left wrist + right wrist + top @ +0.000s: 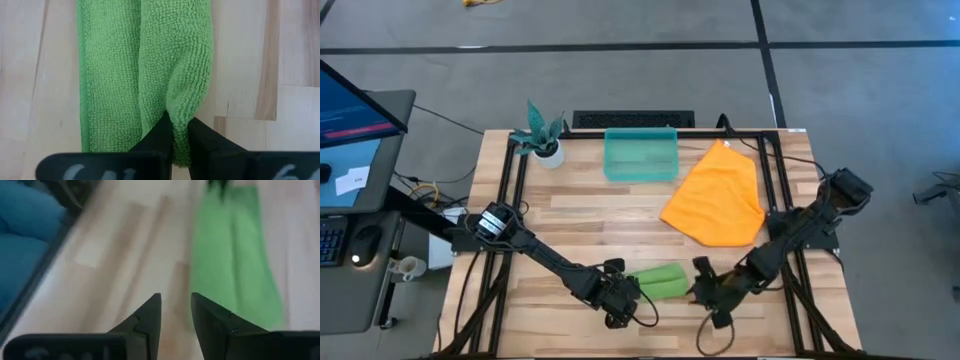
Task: Roll microfiber towels into tight, uniform cylinder then place into a basket
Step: Roll the green towel
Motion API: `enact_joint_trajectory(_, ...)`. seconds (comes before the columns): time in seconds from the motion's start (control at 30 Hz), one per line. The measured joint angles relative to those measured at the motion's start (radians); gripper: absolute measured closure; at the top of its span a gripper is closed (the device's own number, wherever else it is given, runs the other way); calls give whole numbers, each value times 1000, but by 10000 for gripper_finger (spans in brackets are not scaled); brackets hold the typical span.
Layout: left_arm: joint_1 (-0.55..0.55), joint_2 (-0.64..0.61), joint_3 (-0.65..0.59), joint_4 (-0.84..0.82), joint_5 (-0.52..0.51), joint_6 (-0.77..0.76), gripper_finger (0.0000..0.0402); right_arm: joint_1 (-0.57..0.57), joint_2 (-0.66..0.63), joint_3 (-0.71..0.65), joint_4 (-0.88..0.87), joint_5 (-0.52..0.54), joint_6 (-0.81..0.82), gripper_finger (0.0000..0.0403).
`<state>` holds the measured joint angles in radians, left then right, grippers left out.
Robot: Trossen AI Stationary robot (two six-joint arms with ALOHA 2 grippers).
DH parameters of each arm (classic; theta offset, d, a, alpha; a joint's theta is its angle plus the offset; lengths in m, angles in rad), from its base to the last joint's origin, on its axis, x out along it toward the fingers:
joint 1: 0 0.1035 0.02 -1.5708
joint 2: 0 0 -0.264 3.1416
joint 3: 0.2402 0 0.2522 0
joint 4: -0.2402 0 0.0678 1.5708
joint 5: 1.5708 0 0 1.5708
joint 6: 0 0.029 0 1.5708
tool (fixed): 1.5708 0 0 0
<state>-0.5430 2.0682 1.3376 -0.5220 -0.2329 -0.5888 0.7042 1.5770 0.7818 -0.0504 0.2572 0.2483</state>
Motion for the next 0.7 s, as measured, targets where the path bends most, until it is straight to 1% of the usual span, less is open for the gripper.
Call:
enact_joint_trajectory(0.07, 2, 0, 0, 1, 1, 0, 385, 11, 30, -6, 68, 2, -57, 273)
enact_joint_trajectory(0.2, 3, 1, 5, 1, 1, 0, 385, 6, 95, -7, 102, 5, -177, 274)
enact_joint_trajectory(0.33, 4, 0, 5, 4, 2, 0, 385, -30, 156, -7, 106, 7, -195, 267)
enact_joint_trajectory(0.47, 5, 0, 5, 5, 6, 0, 385, -52, 181, -5, 121, 7, -195, 242)
enact_joint_trajectory(0.7, 5, 0, 6, 6, 8, -1, 385, -38, 169, 2, 130, 6, -189, 183)
